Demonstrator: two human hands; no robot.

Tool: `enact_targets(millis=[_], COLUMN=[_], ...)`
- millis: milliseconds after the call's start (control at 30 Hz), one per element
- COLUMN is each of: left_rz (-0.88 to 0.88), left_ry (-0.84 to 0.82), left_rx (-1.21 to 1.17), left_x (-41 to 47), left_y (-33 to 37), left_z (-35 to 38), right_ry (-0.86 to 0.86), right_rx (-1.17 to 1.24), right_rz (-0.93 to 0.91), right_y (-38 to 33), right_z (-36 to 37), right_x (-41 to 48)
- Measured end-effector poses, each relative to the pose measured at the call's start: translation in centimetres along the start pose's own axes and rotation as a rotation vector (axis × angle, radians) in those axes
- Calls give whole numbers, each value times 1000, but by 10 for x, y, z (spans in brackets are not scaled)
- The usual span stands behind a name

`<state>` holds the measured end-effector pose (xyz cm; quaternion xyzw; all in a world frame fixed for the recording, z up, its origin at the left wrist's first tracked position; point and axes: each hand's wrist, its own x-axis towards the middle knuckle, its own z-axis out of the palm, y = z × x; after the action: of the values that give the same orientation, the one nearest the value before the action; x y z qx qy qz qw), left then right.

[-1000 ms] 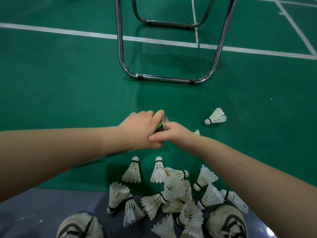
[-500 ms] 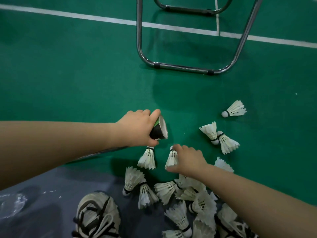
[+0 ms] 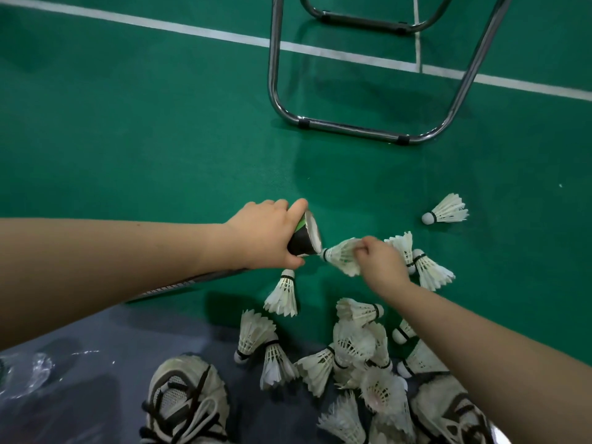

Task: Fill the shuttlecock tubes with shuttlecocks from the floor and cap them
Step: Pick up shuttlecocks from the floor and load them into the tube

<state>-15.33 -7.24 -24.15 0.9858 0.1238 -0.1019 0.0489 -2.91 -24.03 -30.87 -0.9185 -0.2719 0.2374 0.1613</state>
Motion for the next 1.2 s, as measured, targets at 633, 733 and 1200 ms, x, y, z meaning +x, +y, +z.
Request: enact_targets(millis=[633,733,1200], left_rz=[16,22,14], left_ry=[-7,-9,-2], left_rx=[-7,-2,-9], left_x=[1,1,3], left_y=[7,9,8], left_z=[-2,-1,-1], right_ry=[-666,-591,-94], right_rx=[-486,-492,333], right_rz=[54,93,333], right_y=[24,17,33], right_z=[16,24,-15], right_x=[-30,-31,10])
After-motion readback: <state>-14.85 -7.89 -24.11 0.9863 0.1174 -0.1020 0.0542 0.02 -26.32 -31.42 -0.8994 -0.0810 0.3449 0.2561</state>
